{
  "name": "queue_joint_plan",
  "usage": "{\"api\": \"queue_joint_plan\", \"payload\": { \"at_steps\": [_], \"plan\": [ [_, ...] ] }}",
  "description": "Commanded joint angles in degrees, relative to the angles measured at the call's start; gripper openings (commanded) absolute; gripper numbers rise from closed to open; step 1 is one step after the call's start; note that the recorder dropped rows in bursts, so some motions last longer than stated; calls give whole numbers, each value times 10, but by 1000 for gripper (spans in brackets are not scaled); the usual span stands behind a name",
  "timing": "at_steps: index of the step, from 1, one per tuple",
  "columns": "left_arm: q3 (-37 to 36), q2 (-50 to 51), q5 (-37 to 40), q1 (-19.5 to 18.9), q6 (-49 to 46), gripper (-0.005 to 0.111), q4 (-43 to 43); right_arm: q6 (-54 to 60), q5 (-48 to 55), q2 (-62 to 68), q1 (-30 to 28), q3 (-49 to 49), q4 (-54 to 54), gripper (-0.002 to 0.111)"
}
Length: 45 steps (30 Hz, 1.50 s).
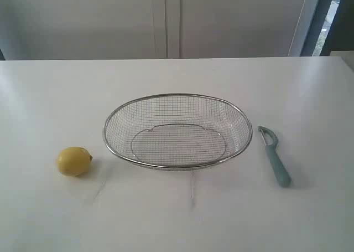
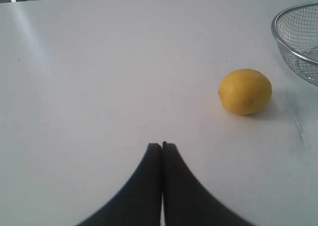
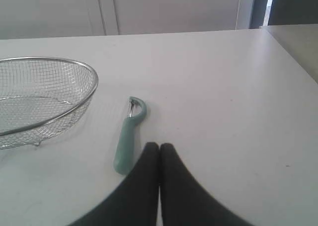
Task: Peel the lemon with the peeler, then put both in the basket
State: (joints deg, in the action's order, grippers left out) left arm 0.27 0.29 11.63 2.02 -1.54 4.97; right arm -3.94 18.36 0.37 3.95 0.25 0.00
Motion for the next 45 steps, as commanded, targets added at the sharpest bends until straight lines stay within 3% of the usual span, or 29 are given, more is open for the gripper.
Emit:
{"api": "queue_joint_plan", "payload": {
  "at_steps": [1,20,30,45],
  "plan": [
    [-3,-3,0,4,0,0,5,5,-4,-4,0,-2,0,0],
    [-3,-3,0,4,0,0,5,5,-9,-4,0,-2,0,0],
    [-3,-3,0,4,0,0,5,5,-151,-4,0,-2,0,0],
    [-3,-3,0,4,0,0,5,5,-191,-4,0,-2,0,0]
  ]
}}
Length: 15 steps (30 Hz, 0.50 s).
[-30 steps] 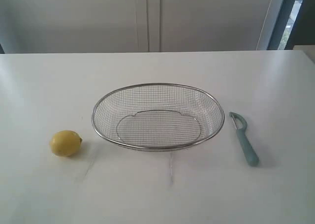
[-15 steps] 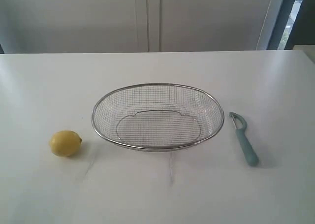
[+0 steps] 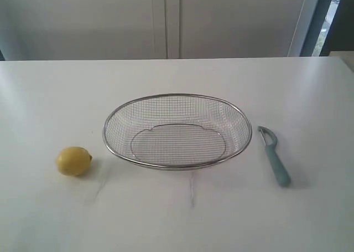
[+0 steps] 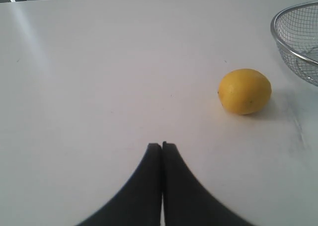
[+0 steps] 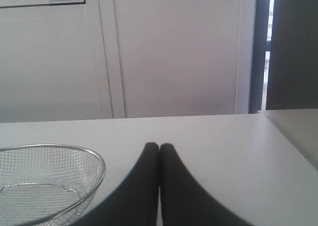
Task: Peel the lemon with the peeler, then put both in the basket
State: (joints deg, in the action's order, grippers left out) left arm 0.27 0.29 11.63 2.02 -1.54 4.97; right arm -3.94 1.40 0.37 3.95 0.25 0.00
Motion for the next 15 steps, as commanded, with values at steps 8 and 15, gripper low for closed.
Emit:
{"api": "queue_joint_plan", "payload": {
  "at_steps": [8,15],
  "plan": [
    [-3,-3,0,4,0,0,5,-18,-108,-4,0,-2,0,0],
    [-3,-3,0,4,0,0,5,-110,-203,-4,0,-2,5,0]
  ]
}}
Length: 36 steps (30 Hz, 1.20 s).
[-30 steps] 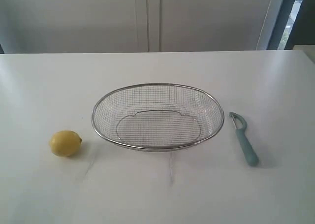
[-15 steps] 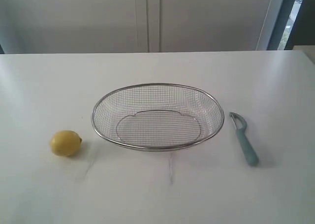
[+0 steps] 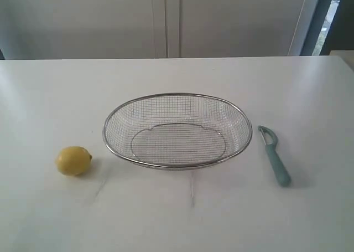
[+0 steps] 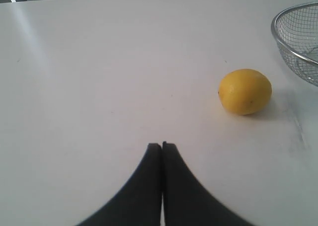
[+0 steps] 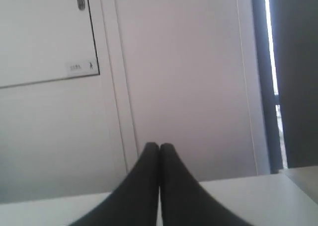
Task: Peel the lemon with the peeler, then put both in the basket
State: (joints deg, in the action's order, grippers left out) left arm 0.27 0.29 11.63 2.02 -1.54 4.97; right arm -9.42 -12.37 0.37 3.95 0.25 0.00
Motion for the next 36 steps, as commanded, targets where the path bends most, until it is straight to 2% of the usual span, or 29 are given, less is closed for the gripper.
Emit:
{"api": "queue_joint_plan", "payload": {
  "at_steps": [1,8,13,18,22,27,31,36],
  "plan": [
    [-3,-3,0,4,0,0,5,-73,-77,-4,0,-2,5,0],
    [-3,-3,0,4,0,0,5,-81,-144,-4,0,-2,85,0],
    [-3,-3,0,4,0,0,5,26,-243,-4,0,-2,148,0],
    [-3,-3,0,4,0,0,5,43,-250,-4,0,6,171,0],
    [-3,-3,0,4,0,0,5,43,-284,12,0,47,171,0],
    [-3,-3,0,4,0,0,5,43,-313,130,0,141,165,0],
    [-3,-3,0,4,0,0,5,43,-237,220,0,208,131,0],
    [-3,-3,0,4,0,0,5,51,-51,337,0,306,102,0]
  ]
}}
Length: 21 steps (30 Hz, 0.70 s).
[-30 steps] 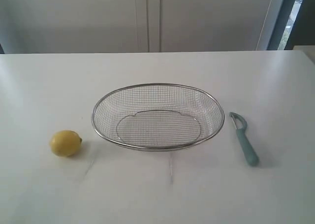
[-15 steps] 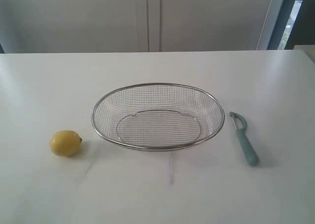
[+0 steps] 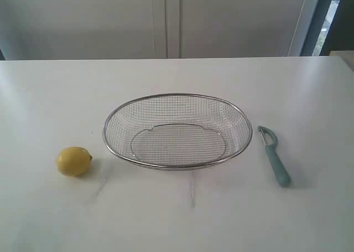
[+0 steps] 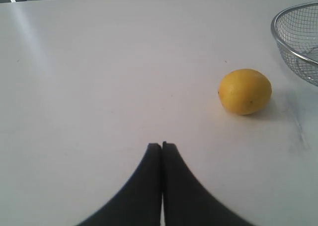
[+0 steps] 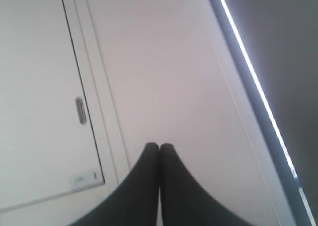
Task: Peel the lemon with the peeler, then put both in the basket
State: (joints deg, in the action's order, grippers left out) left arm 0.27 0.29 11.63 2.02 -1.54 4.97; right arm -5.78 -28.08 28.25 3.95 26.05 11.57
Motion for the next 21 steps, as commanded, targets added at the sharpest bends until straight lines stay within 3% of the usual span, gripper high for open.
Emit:
{"api": "queue_joint_plan", "payload": {
  "at_steps": [1,13,21],
  "plan": [
    [-3,-3,0,4,0,0,5,26,144,80,0,63,-14,0],
    [-3,-3,0,4,0,0,5,114,484,251,0,227,-15,0],
    [-3,-3,0,4,0,0,5,102,727,341,0,330,-104,0]
  ]
}}
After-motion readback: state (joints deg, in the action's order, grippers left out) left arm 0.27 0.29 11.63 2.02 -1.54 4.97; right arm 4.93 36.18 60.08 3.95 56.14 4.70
